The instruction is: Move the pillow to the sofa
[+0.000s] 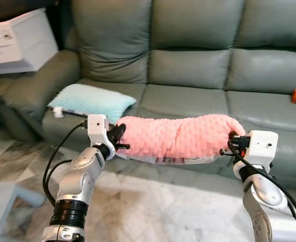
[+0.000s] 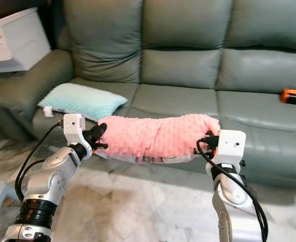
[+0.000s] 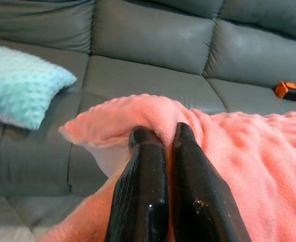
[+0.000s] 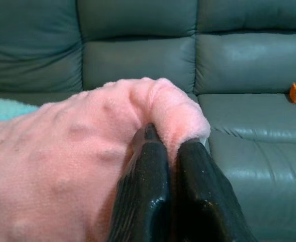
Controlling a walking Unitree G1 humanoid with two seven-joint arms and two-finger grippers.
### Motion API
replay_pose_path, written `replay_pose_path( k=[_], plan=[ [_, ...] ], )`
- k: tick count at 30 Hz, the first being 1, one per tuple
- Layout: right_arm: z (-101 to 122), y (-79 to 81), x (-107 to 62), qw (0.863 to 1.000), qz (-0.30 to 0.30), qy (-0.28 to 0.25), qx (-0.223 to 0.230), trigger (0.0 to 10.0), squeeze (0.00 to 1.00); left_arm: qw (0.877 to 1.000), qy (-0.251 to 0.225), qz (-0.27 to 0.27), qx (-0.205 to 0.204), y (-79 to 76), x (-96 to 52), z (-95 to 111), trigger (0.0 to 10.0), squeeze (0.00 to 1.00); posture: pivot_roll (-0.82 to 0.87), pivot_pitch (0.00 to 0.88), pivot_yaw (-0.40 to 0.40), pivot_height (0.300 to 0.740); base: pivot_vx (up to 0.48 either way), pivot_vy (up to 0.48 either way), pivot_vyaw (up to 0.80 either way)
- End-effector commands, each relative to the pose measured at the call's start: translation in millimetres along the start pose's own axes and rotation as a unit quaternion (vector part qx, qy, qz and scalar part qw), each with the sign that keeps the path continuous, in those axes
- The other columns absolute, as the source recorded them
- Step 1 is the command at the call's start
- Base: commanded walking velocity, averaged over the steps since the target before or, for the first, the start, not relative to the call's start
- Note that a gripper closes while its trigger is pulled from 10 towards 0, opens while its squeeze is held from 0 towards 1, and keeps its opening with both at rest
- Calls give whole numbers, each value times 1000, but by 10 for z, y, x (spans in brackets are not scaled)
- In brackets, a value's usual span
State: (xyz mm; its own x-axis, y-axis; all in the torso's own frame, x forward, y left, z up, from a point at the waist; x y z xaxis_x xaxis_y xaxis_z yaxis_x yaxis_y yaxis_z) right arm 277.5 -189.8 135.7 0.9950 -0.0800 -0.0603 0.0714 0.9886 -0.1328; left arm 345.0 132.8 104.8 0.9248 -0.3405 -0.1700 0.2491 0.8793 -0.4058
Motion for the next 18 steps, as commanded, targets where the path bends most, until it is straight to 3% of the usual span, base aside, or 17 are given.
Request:
replay_pose_path(
  k=[1, 5, 9, 18],
  plan=[
    [65, -36, -12, 1000, -7, -11, -4, 10000, 0, 1000, -2, -12, 3, -57, 22, 27, 10000, 0, -246, 55, 87, 740, 0, 0, -775],
    [65, -36, -12, 1000, -7, -11, -4, 10000, 0, 1000, -2, -13, 3, -55, 22, 28, 10000, 0, -246, 55, 87, 740, 0, 0, -773],
    [70, -35, -54, 1000, -3, -16, -5, 10000, 0, 999, 11, -35, -10, -112, 11, -39, 10000, 0, -259, 59, 90, 740, 401, 0, 0],
    [70, -20, -65, 1000, 7, -18, -4, 10000, 0, 999, 12, -32, -7, -129, -2, -62, 10000, 0, -259, 62, 90, 740, 409, 0, 0]
  ],
)
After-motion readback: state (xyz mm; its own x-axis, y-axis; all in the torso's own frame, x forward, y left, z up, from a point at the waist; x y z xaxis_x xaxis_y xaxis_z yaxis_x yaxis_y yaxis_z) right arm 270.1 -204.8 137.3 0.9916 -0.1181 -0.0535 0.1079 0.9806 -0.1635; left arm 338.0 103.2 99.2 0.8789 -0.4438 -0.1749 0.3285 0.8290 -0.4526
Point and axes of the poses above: a point about 5 cm out from each wrist's last joint towards the gripper, its own x axis pointing out of the wrist towards the gripper, its own z axis along the axis of the wrist's last joint, y = z × x, the point moved 2 cm from there along x, pointing out of the wrist towards the gripper, and after that the axes turned 7 degrees about -x, right-handed, at the moved point
